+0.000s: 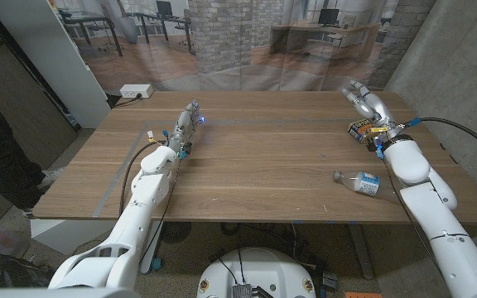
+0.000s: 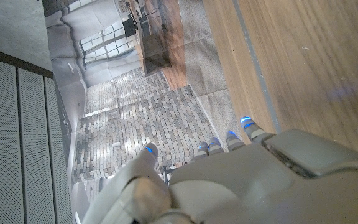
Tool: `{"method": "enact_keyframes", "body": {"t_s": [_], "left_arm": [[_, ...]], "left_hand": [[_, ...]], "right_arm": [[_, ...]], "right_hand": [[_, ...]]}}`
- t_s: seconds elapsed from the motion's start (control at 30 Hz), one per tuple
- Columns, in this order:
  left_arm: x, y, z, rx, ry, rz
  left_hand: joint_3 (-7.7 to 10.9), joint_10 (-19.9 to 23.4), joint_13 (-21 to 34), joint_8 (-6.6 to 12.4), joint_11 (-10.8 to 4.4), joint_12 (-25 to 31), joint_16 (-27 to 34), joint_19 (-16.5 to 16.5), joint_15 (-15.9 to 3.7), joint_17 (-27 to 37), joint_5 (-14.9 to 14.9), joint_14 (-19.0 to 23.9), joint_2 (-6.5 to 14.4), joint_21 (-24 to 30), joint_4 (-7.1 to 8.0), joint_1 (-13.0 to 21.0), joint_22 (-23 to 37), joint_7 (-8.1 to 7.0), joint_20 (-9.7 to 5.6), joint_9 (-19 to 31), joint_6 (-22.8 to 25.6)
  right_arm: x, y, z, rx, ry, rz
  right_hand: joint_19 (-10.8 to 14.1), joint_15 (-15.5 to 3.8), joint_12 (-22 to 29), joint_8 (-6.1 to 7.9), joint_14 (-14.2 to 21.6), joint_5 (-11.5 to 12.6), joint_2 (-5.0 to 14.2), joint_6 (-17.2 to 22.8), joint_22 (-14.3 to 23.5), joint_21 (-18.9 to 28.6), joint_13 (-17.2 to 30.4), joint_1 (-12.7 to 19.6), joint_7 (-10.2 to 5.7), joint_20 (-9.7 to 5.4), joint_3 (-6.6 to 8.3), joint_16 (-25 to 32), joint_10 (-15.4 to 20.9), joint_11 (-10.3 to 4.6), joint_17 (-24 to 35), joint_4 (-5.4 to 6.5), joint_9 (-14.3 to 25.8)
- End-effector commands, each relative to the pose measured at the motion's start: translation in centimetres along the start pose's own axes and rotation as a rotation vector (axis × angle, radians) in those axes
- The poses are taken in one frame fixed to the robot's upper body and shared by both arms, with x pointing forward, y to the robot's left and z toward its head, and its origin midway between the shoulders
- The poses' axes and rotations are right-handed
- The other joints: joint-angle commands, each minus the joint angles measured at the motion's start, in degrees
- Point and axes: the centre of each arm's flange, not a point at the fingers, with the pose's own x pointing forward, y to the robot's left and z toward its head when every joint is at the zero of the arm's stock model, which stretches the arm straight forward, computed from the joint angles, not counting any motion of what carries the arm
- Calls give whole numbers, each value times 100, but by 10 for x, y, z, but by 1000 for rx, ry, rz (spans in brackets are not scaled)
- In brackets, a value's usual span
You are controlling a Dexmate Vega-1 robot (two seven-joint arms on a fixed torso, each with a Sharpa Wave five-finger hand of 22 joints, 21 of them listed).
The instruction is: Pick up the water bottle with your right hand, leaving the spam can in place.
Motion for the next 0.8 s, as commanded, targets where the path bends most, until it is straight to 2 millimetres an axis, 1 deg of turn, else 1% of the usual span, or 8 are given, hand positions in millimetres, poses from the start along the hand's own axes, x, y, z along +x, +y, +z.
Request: {"method": "enact_keyframes", "body": {"t_s": [0.03, 0.8], "left_arm": [[-4, -2, 1, 2, -2, -3], [-10, 0, 0, 2, 2, -7]], "left_hand": [[-24, -1047, 27, 17, -11, 28, 34, -625, 23, 25, 11, -1163, 199, -13, -12, 20, 33, -5, 37, 32, -1090], [-34, -1039, 27, 18, -5, 28, 32, -614, 35, 26, 9, -1153, 198, -35, -15, 23, 34, -8, 48, 32, -1078]], "right_arm": [[-14, -10, 7, -118, 18, -2], [-35, -20, 18, -272, 63, 2]], "right_hand": [[66, 12, 6, 34, 38, -3, 20, 45, 26, 25, 12, 93, 19, -18, 22, 19, 52, -5, -5, -46, 16], [71, 0, 1, 38, 45, -13, 61, 92, 24, 19, 11, 239, -3, -16, 94, 13, 81, -8, -5, -174, 17]]}}
